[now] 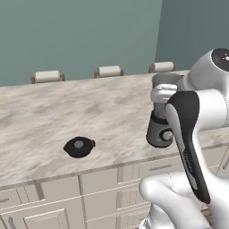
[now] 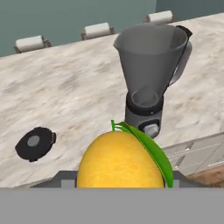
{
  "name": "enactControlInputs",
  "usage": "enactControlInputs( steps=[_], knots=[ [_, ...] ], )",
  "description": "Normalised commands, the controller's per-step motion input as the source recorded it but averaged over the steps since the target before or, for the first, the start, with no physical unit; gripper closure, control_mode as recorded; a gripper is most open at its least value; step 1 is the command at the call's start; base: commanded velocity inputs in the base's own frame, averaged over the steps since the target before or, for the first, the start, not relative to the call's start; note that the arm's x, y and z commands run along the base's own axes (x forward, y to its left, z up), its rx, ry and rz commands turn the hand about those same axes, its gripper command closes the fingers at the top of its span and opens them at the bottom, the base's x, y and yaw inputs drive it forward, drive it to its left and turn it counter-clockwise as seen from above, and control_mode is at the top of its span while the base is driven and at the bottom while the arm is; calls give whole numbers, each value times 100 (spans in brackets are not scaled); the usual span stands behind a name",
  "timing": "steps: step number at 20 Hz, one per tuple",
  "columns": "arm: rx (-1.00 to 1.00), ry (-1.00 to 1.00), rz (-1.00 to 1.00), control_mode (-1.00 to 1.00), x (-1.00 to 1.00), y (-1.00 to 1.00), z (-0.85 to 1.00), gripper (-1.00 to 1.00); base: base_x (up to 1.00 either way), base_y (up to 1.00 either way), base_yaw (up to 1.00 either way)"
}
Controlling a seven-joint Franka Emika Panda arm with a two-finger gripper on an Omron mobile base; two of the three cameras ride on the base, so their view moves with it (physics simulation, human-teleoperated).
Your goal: Grab the garlic and lemon from the fridge, place them in the blender, close the lid, and turn on the blender to create a marinade.
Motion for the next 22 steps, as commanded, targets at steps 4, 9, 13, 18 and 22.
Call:
enactControlInputs(
  steps=[4,9,13,18,22],
  knots=[
    [0,4,-6,-100,94,-36,27,100,0,0,0],
    [1,6,-1,-100,81,-41,13,100,0,0,0],
    [0,14,0,-100,73,-41,4,100,0,0,0],
    [2,14,0,-100,83,-49,1,100,0,0,0],
    [0,22,0,-100,79,-39,-18,100,0,0,0]
  ],
)
